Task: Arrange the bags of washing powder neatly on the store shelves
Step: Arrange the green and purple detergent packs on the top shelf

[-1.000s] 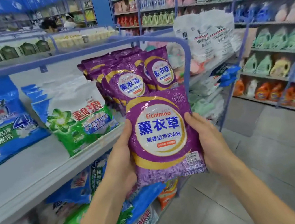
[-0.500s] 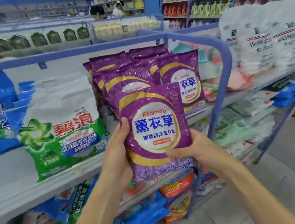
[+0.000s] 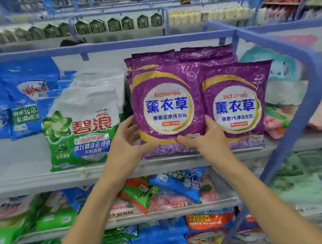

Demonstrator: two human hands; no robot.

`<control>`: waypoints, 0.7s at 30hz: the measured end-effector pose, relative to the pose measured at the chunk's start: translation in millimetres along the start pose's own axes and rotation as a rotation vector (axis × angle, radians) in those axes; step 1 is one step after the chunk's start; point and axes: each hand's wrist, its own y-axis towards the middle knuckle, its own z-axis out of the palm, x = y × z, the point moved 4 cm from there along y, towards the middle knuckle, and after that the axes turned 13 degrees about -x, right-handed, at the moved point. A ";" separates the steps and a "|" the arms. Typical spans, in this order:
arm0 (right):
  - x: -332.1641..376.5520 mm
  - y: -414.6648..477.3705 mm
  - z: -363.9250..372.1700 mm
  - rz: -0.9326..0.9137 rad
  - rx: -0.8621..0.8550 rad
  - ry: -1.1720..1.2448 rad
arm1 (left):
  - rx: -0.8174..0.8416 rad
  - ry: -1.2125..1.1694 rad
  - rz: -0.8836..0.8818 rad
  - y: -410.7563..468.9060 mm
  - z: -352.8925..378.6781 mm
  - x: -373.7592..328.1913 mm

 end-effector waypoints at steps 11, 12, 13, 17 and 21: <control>-22.6 -3.9 16.3 -0.095 0.095 -0.100 | -0.087 0.357 0.167 -4.1 9.3 7.8; -22.9 -1.0 17.1 -0.095 0.085 -0.102 | -0.104 0.364 0.157 -1.4 9.6 6.4; -22.5 1.5 17.9 -0.096 0.075 -0.105 | -0.117 0.369 0.142 2.0 10.0 5.9; -20.8 2.9 18.9 -0.095 0.045 -0.114 | -0.152 0.403 0.130 4.1 9.5 2.5; -15.9 -10.7 9.8 -0.097 -0.055 -0.144 | -0.125 0.465 0.138 -4.1 6.7 2.3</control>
